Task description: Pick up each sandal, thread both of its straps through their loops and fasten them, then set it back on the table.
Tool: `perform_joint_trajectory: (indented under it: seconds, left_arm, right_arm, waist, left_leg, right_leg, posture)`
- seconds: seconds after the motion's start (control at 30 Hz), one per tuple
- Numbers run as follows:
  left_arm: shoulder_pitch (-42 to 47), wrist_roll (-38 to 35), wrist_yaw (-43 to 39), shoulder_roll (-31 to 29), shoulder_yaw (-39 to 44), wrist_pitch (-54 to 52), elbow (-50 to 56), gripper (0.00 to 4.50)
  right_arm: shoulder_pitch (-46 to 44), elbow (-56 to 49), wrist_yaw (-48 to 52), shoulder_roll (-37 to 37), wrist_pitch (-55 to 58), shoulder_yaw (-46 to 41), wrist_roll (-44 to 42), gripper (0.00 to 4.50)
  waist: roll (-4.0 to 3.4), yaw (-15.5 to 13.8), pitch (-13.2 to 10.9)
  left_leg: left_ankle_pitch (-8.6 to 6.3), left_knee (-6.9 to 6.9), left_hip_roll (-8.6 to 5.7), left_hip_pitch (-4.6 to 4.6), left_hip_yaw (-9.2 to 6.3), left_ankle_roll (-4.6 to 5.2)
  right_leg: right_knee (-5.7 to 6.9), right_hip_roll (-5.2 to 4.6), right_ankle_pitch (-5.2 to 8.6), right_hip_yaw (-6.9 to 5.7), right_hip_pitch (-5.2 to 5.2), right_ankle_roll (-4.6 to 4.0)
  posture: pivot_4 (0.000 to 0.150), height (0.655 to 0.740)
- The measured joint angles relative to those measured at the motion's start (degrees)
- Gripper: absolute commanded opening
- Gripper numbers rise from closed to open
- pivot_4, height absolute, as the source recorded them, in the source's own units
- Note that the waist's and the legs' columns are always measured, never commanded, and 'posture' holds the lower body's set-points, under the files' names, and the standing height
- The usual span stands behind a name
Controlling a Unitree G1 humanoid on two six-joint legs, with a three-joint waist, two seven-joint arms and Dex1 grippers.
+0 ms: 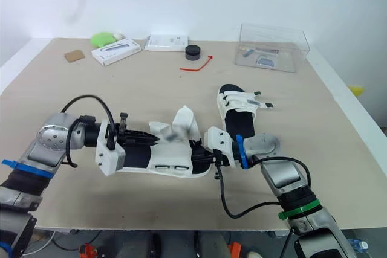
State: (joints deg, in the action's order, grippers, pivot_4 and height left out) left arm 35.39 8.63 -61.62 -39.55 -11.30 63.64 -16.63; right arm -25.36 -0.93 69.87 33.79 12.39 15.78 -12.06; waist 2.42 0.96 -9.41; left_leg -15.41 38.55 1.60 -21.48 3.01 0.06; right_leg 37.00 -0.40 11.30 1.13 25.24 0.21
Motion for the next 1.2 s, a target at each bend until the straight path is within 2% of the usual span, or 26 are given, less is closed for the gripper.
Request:
perform_joint_trajectory:
  seconds: [0.1, 0.2, 0.33, 0.43, 0.53, 0.67, 0.73, 0.77, 1.0, 1.07, 1.1, 1.17, 1.2]
  left_arm:
    - [1.88, 5.04, 4.03, 0.13, 0.26, 6.76, -3.41, 0.07]
    - [2.49, 7.35, 10.07, 0.42, 0.65, 8.73, -6.65, 0.07]
    - [3.27, 6.23, 12.91, 0.13, 0.08, 7.0, -6.99, 0.07]
    - [2.76, 0.81, 12.35, -2.13, -2.01, 2.28, -5.11, 0.07]
    - [0.71, -5.45, 10.55, -4.07, -3.47, -3.2, -1.53, 0.8]
    - [-2.29, -12.66, 6.44, -6.04, -4.72, -11.56, 3.74, 2.45]
    - [-4.76, -17.51, 3.39, -8.3, -4.77, -18.33, 7.6, 3.44]
    - [-5.6, -18.97, 2.58, -8.88, -4.6, -20.6, 8.91, 3.44]
    - [-16.33, -39.19, -1.54, -19.02, 1.13, -59.22, 24.44, 3.44]
    - [-16.82, -41.5, -1.56, -19.72, 2.03, -63.36, 25.44, 3.44]
    - [-18.18, -47.22, -1.51, -21.99, 3.23, -71.95, 27.71, 3.44]
    - [-19.2, -63.85, 1.36, -24.74, 6.77, -90.75, 30.65, 3.44]
    - [-19.2, -67.45, 2.58, -24.75, 7.84, -94.64, 31.35, 3.44]
  right_arm:
    - [0.0, -0.01, 0.01, -0.2, 0.0, 0.12, -0.02, 0.0]
    - [0.01, -0.04, 0.21, -0.21, -0.01, 0.16, -0.05, 0.0]
    - [0.0, -0.03, 0.23, -0.2, -0.05, 0.16, -0.03, 0.0]
    - [-0.08, 0.03, 0.39, -0.2, -0.11, 0.22, -0.03, 0.0]
    - [-0.26, 0.16, 0.8, -0.2, -0.17, 0.25, -0.01, 0.0]
    - [-0.53, 0.57, 1.12, -0.24, -0.4, 0.33, 0.02, 0.0]
    - [-0.65, 0.98, 1.44, -0.33, -0.68, 0.37, 0.02, 0.0]
    - [-0.82, 1.18, 1.55, -0.38, -0.78, 0.43, 0.03, 0.0]
    - [-1.68, 2.39, 2.31, -0.46, -1.62, 1.0, 0.07, 0.0]
    - [-1.77, 2.5, 2.34, -0.45, -1.74, 1.06, 0.11, 0.0]
    - [-2.12, 2.73, 2.39, -0.54, -1.96, 1.4, 0.1, 0.0]
    - [-2.38, 3.4, 2.72, -0.57, -2.56, 1.44, 0.07, 0.0]
    - [-2.47, 3.51, 2.8, -0.56, -2.59, 1.46, 0.08, 0.0]
  waist:
    - [0.0, 0.1, 0.0]
    - [0.0, 0.2, 0.0]
    - [0.0, 0.2, 0.0]
    - [0.0, 0.25, 0.0]
    - [-0.01, 0.24, 0.0]
    - [0.0, 0.25, 0.0]
    - [-0.01, 0.31, 0.0]
    - [-0.01, 0.28, 0.0]
    - [-0.01, 0.37, -0.03]
    - [-0.01, 0.35, -0.03]
    - [0.09, 0.39, -0.09]
    - [0.09, 0.41, -0.1]
    - [0.09, 0.39, -0.1]
  left_leg:
    - [-0.03, 0.0, 0.01, 0.0, 0.05, 0.05]
    - [-0.1, 0.0, 0.03, -0.01, 0.06, 0.15]
    - [-0.1, 0.0, 0.02, -0.01, 0.07, 0.15]
    - [-0.1, -0.01, 0.05, 0.0, 0.06, 0.15]
    - [-0.1, -0.01, 0.05, -0.01, 0.05, 0.15]
    - [-0.1, 0.0, 0.05, 0.0, 0.06, 0.15]
    - [-0.1, -0.01, 0.07, 0.02, 0.06, 0.15]
    - [-0.1, -0.01, 0.08, 0.01, 0.05, 0.15]
    - [-0.11, -0.01, 0.16, 0.08, -0.02, 0.16]
    - [-0.11, -0.01, 0.16, 0.09, -0.02, 0.16]
    - [-0.11, -0.01, 0.2, 0.08, -0.02, 0.16]
    - [-0.11, -0.02, 0.2, 0.09, -0.03, 0.16]
    - [-0.11, -0.02, 0.2, 0.09, -0.04, 0.16]
  right_leg:
    - [0.0, -0.01, -0.01, 0.0, 0.01, -0.01]
    - [0.0, 0.0, -0.11, -0.01, 0.02, -0.19]
    - [0.0, 0.0, -0.06, -0.02, 0.02, -0.11]
    - [0.0, 0.03, 0.05, -0.02, 0.03, 0.07]
    - [0.01, 0.02, 0.06, -0.03, 0.04, 0.03]
    - [0.01, 0.05, 0.06, -0.03, 0.04, 0.04]
    - [0.02, 0.07, 0.09, -0.02, 0.05, 0.03]
    - [0.02, 0.09, 0.1, -0.04, 0.05, 0.02]
    - [0.1, 0.18, 0.19, -0.11, 0.05, -0.03]
    - [0.1, 0.19, 0.19, -0.12, 0.04, -0.03]
    - [0.11, 0.22, 0.19, -0.1, 0.05, -0.04]
    - [0.11, 0.19, 0.22, -0.1, 0.06, -0.01]
    - [0.11, 0.19, 0.22, -0.11, 0.05, -0.01]
  posture:
    - [0.15, 0.74]
    - [0.15, 0.74]
    - [0.15, 0.74]
    - [0.15, 0.74]
    - [0.15, 0.74]
    - [0.15, 0.74]
    - [0.15, 0.74]
    - [0.15, 0.74]
    - [0.15, 0.74]
    - [0.15, 0.74]
    - [0.15, 0.74]
    - [0.15, 0.74]
    - [0.15, 0.74]
